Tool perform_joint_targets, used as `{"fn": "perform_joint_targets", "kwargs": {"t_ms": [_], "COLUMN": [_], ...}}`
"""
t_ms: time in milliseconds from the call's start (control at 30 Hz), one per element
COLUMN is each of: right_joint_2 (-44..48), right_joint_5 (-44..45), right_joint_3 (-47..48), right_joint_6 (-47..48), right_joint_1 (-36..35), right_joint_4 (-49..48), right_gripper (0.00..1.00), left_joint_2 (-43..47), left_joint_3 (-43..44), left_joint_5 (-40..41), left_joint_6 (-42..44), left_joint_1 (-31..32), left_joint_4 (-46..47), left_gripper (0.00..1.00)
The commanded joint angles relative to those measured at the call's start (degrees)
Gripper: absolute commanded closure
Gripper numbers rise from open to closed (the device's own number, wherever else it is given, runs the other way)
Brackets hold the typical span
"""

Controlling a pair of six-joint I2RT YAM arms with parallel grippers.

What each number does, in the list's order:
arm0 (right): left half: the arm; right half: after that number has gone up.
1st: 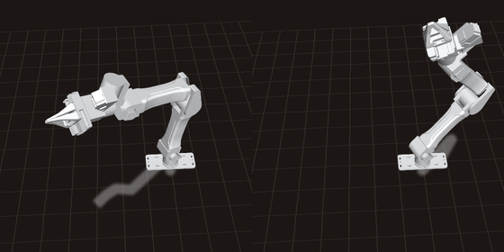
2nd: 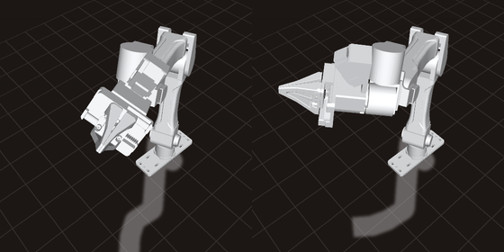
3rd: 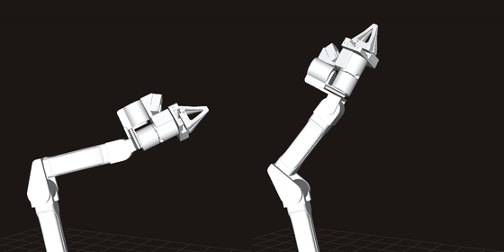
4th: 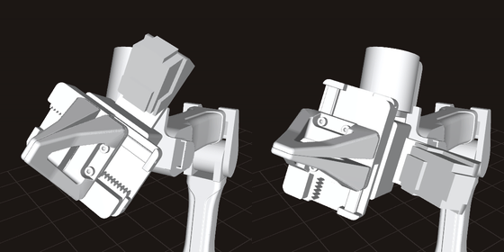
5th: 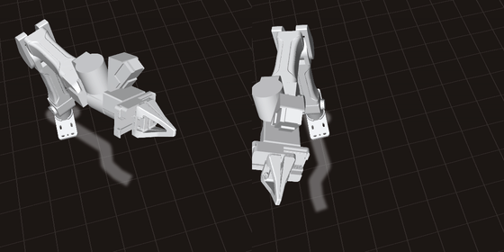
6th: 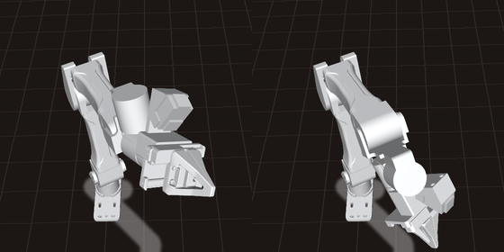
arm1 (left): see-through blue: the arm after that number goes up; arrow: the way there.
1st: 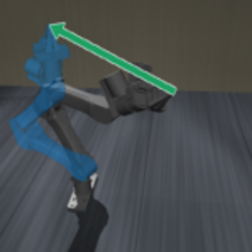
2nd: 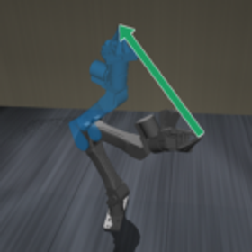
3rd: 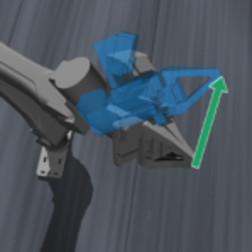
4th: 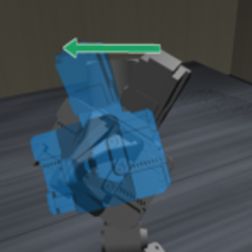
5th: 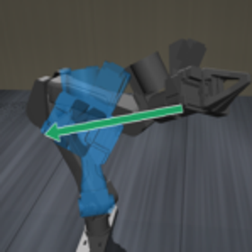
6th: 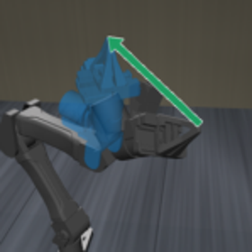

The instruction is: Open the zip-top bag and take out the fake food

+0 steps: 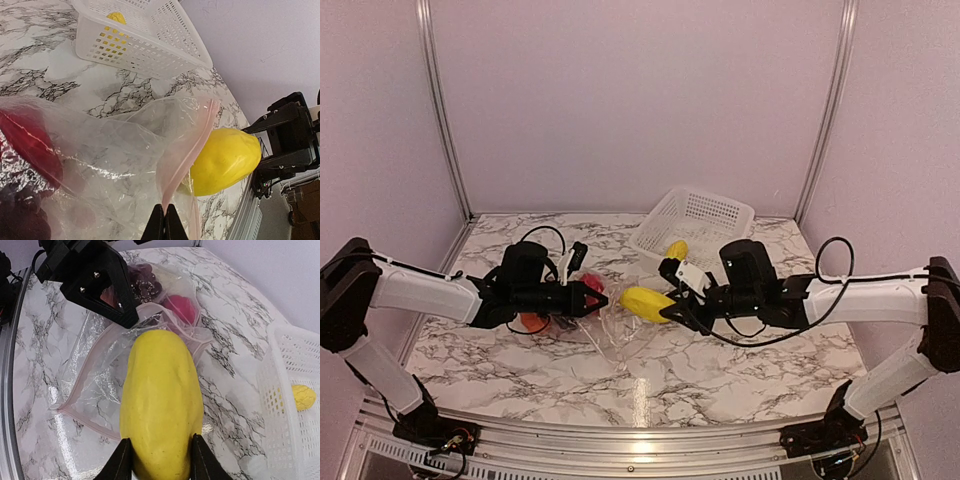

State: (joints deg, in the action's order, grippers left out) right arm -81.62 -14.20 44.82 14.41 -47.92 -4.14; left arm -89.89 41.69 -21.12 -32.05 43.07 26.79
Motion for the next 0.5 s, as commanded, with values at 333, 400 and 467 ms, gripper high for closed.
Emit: {"fn": "perform_joint_targets", "kwargs": {"t_ms": [333,400,467], "right_joint_2": [-1.5,-5.2,-9.8], "right_joint_5": [6.3,8.4,10.5], "right_joint_3": [9.8,13.3,17.3], "right_joint_6": [-7.7,-7.7,-7.9], "right_joint_1": [15.0,17.0,18.7], "right_joint_4": [-6.8,-6.7,-6.5], "right_gripper": [0.88,0.88,0.88], "left_joint_2": [-2.0,-1.8,-1.8], "left_joint_3": [2.2,2.1,1.9], "left_joint_5": [-0.5,-0.4,-0.3], "left_joint_6": [0.6,0.7,0.7], "left_joint_1": [0.0,0.1,0.1], "left_joint_4": [0.4,0.4,0.4], "left_gripper": [1.0,1.0,1.0]}}
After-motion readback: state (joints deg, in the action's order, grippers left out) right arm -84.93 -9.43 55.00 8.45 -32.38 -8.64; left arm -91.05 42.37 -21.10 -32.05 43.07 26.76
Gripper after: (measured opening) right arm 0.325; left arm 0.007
